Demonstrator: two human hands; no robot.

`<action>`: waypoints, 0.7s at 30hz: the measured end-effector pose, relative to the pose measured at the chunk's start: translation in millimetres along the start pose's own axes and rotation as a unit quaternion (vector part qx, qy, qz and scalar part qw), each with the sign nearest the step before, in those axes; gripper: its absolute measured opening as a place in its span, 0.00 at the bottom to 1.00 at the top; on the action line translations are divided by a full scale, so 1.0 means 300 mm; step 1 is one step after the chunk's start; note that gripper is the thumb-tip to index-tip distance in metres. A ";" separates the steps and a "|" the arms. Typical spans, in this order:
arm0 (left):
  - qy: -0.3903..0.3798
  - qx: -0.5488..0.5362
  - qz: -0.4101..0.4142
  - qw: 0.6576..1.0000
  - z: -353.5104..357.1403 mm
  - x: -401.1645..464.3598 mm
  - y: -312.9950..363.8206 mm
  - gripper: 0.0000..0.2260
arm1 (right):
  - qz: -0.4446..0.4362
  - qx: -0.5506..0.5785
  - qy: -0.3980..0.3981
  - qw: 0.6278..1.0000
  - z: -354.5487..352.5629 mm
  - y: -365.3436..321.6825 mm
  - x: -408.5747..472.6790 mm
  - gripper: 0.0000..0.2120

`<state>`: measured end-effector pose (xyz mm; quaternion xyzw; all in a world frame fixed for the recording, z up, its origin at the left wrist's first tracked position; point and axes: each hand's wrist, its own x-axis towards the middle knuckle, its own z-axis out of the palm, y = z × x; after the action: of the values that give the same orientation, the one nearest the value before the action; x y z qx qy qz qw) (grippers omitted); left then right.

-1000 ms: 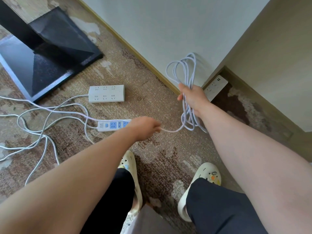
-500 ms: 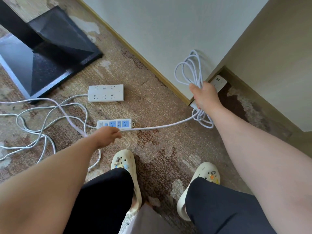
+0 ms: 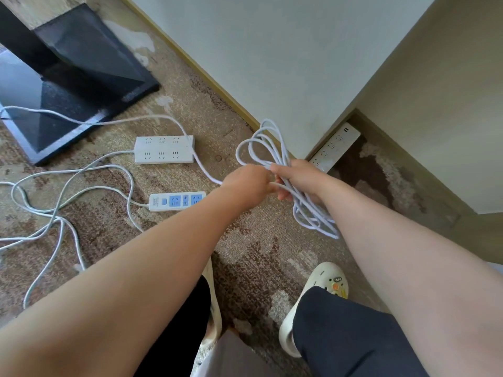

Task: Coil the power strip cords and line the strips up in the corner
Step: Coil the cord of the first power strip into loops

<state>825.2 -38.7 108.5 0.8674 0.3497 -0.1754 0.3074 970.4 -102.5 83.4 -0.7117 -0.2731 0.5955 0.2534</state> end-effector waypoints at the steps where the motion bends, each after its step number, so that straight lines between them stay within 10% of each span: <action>1: 0.004 0.007 -0.018 1.000 0.005 0.003 -0.009 0.14 | 0.006 0.012 -0.008 1.000 0.004 0.003 0.002 0.16; 13: 0.056 -0.078 -0.018 0.995 -0.030 -0.039 -0.172 0.13 | -0.054 -0.045 0.138 0.988 -0.009 -0.003 0.020 0.18; 21: 0.152 -0.234 -0.054 0.959 -0.101 -0.019 -0.190 0.14 | -0.060 -0.143 -0.018 0.988 0.030 0.027 0.022 0.22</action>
<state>783.3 10.8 110.7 0.7675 0.4699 0.0293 0.4351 963.1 -103.6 71.7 -0.7120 -0.4022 0.5471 0.1789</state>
